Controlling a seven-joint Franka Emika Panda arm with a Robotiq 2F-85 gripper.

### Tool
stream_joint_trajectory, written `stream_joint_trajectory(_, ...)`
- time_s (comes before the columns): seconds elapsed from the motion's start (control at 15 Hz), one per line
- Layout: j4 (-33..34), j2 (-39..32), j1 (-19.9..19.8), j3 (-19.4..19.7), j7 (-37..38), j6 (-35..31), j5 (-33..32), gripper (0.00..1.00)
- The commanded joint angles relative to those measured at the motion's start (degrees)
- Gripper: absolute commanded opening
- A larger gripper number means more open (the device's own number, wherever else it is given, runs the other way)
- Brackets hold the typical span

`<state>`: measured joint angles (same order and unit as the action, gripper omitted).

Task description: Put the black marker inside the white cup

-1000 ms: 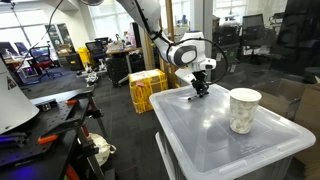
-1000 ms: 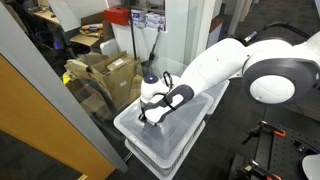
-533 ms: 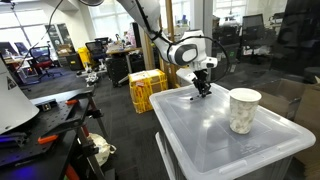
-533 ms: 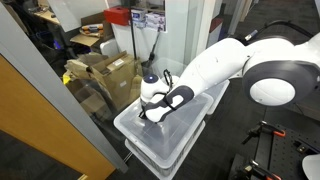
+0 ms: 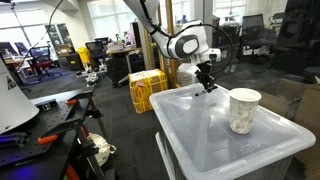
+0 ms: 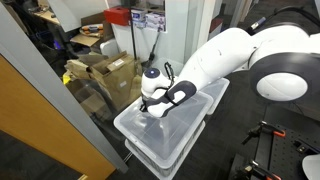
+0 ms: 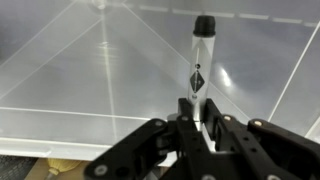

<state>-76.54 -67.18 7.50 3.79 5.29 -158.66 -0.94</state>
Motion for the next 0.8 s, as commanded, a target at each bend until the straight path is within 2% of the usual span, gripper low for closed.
stream_joint_trajectory(0.0,-8.63,6.62,2.81,3.41,3.28,-2.05,-1.39,0.05)
stream_joint_trajectory(0.73,-23.05,17.66,8.11,11.80,3.92,-5.51,-7.61,0.05)
